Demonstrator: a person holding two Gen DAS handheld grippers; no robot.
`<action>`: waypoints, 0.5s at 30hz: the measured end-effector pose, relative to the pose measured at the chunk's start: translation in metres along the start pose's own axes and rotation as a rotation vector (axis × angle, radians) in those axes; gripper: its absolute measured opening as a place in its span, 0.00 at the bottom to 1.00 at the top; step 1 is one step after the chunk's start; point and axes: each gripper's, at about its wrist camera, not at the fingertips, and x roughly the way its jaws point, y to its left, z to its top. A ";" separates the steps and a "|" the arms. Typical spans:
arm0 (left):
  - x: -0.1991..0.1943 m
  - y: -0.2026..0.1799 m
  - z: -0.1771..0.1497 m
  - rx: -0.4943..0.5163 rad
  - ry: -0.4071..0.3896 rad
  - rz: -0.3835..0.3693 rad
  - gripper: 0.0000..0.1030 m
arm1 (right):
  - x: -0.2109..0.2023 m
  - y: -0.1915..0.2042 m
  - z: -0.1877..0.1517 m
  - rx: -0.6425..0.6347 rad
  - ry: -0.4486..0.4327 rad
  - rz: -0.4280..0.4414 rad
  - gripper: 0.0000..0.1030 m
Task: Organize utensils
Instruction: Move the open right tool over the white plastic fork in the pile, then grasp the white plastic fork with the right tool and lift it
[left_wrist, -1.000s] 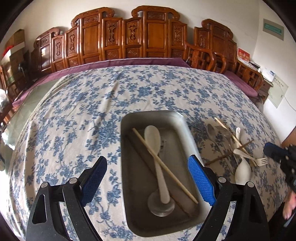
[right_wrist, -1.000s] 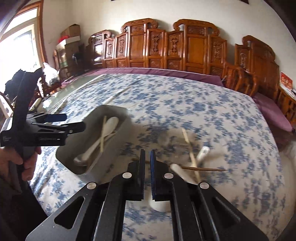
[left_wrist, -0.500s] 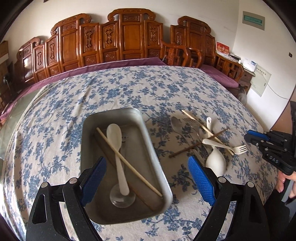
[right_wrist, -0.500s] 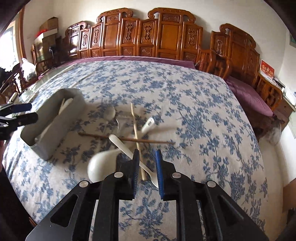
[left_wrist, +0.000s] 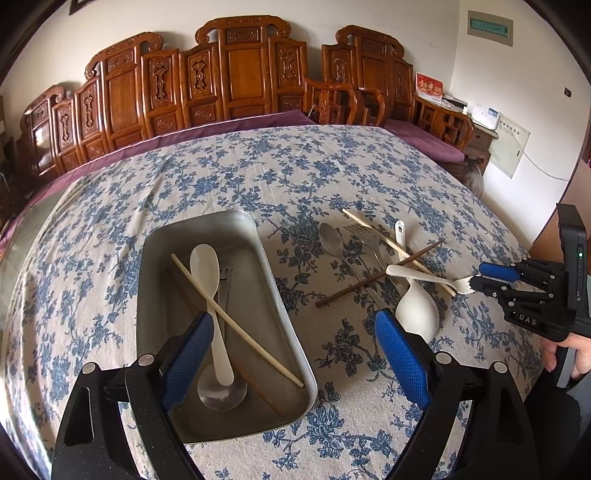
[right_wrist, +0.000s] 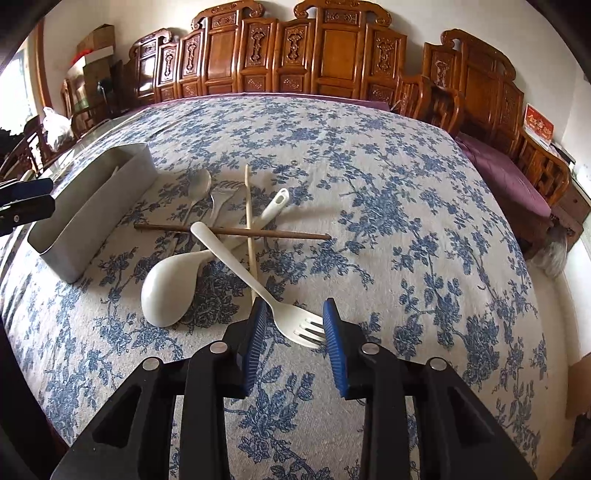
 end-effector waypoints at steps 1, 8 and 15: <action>0.001 0.000 0.000 0.002 0.005 0.001 0.83 | 0.001 0.002 0.000 -0.004 -0.003 0.015 0.33; 0.004 -0.007 -0.004 0.023 0.010 0.000 0.83 | 0.020 0.005 -0.002 -0.047 0.062 -0.011 0.33; 0.004 -0.013 -0.006 0.043 0.014 0.001 0.83 | 0.027 -0.001 -0.004 -0.037 0.080 -0.018 0.34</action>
